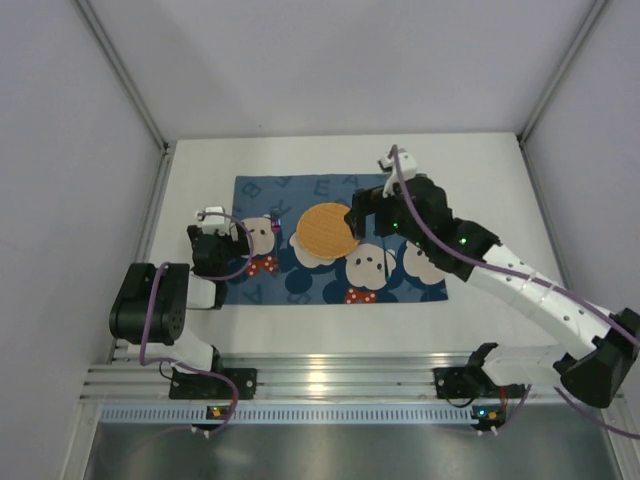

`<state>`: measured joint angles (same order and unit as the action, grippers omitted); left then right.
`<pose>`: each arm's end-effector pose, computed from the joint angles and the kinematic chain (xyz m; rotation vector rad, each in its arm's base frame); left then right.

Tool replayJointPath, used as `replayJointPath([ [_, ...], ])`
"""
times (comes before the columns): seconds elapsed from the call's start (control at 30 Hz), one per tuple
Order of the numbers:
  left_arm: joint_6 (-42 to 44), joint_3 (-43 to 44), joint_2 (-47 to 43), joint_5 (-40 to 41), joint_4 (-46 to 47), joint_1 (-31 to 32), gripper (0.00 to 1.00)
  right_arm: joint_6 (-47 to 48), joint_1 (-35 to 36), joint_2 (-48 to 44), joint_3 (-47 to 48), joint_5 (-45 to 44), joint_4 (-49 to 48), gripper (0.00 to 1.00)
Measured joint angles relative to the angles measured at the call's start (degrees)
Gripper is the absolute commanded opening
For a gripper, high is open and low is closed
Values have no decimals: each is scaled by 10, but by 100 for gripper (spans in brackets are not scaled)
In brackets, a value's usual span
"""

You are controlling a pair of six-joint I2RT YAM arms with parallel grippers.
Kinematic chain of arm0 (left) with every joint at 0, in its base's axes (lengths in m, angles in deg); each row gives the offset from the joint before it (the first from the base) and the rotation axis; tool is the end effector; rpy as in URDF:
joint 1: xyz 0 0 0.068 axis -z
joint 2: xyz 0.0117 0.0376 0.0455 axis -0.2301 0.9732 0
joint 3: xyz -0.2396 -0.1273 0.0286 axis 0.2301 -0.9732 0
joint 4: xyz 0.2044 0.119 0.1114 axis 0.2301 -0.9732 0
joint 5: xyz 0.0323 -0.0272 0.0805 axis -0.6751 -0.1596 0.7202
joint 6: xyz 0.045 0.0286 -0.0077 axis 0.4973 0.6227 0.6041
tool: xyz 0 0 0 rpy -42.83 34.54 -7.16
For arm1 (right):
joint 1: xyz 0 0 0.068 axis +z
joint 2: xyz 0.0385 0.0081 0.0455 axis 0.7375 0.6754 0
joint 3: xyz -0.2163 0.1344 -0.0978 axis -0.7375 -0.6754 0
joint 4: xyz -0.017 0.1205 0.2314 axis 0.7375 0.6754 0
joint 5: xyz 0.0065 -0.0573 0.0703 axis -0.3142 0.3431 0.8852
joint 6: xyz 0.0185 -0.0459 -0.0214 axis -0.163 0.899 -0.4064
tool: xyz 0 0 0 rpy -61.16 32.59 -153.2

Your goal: Set the dinner table for one person

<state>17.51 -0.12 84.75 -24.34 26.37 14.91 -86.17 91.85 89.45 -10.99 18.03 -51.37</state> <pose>0.2615 -0.0041 0.1346 -0.0659 1.8231 0.0393 0.1958 0.1818 0.3749 -0.3223 1.9469 0.5314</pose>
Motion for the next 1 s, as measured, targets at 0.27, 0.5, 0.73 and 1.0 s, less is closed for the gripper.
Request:
replayJointPath([
  [0.27,0,0,0,0,2,0,99,62,172,87,-9,-43,-17,100],
  [0.5,0,0,0,0,3,0,99,47,233,64,-63,-47,-46,100],
  [0.73,0,0,0,-2,6,0,99,80,246,23,-84,-92,-47,100],
  [1.0,0,0,0,-2,7,0,99,87,246,-63,-90,-140,-43,100],
])
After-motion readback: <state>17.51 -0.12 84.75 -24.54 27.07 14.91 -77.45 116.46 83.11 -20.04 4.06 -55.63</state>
